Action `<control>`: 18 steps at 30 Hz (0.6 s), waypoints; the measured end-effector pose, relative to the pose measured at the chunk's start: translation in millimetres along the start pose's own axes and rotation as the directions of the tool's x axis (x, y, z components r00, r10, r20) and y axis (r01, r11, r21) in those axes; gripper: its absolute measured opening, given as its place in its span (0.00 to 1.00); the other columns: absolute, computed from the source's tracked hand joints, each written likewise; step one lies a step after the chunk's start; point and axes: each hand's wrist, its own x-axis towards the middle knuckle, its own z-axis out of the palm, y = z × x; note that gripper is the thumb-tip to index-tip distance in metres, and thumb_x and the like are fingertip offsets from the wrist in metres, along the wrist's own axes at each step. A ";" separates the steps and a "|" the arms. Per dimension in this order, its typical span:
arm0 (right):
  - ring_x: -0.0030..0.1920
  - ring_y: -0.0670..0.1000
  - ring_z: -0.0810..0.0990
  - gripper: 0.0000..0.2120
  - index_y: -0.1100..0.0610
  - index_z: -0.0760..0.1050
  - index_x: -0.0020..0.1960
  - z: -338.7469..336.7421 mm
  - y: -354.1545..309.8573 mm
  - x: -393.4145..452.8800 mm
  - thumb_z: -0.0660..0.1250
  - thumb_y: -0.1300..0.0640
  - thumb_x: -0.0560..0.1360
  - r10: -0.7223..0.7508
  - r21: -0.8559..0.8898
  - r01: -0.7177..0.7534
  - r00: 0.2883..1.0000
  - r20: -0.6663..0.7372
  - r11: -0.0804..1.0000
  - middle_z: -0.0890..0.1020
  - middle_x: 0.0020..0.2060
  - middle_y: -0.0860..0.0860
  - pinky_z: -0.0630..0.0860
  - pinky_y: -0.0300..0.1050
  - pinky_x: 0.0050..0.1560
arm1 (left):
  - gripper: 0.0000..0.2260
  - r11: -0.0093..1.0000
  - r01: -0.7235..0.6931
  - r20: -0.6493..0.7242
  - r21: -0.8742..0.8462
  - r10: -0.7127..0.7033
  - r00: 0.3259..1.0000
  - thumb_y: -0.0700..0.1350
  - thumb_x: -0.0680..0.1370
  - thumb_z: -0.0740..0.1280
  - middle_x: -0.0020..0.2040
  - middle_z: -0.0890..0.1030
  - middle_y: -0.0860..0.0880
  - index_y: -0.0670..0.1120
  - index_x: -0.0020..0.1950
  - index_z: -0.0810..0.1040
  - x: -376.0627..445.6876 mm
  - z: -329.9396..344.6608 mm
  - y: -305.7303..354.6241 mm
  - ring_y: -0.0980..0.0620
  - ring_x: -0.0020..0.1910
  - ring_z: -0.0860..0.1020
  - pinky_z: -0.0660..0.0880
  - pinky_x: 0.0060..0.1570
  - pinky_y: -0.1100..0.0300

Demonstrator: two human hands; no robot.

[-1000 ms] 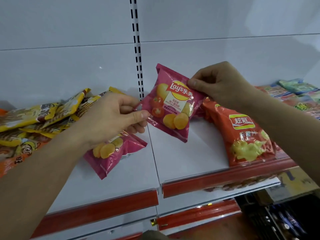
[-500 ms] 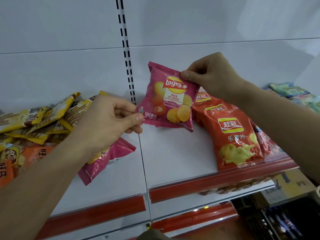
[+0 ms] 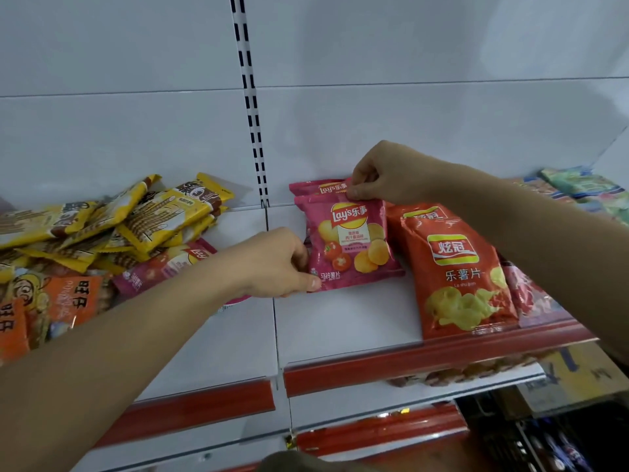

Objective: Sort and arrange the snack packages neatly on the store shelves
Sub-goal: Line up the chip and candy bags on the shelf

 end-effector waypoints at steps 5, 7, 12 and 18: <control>0.45 0.43 0.81 0.10 0.52 0.83 0.53 2.7 6.2 -1.2 0.70 0.47 0.78 0.011 0.009 -0.011 1.000 -0.008 1.000 0.84 0.45 0.46 0.75 0.39 0.39 | 0.11 0.998 -0.004 -0.018 0.070 0.005 1.000 0.54 0.76 0.74 0.41 0.84 0.48 0.47 0.47 0.84 3.5 5.1 2.2 0.49 0.43 0.83 0.80 0.47 0.53; 0.44 0.43 0.79 0.09 0.52 0.82 0.53 4.6 6.4 -2.5 0.70 0.48 0.79 0.020 0.016 -0.020 1.000 -0.010 1.000 0.82 0.45 0.45 0.74 0.38 0.38 | 0.11 0.994 -0.011 -0.044 0.109 0.016 0.999 0.55 0.76 0.73 0.42 0.83 0.50 0.47 0.49 0.84 4.8 7.2 2.6 0.52 0.43 0.82 0.78 0.44 0.57; 0.45 0.44 0.80 0.11 0.53 0.82 0.55 6.0 6.1 -6.7 0.69 0.48 0.79 0.041 0.035 -0.040 0.999 -0.022 0.999 0.83 0.47 0.46 0.75 0.38 0.38 | 0.13 0.986 -0.037 -0.081 0.163 0.051 0.995 0.56 0.75 0.74 0.44 0.81 0.53 0.48 0.51 0.82 7.0 12.1 3.1 0.56 0.43 0.79 0.72 0.37 0.63; 0.50 0.47 0.81 0.09 0.53 0.81 0.54 9.9 1.5 -12.8 0.70 0.48 0.79 0.052 0.050 -0.049 0.996 -0.075 0.998 0.84 0.50 0.47 0.77 0.38 0.41 | 0.15 0.974 -0.070 -0.114 0.217 0.096 0.989 0.61 0.74 0.73 0.42 0.79 0.56 0.51 0.50 0.79 -1.4 9.3 4.4 0.59 0.42 0.78 0.71 0.37 0.62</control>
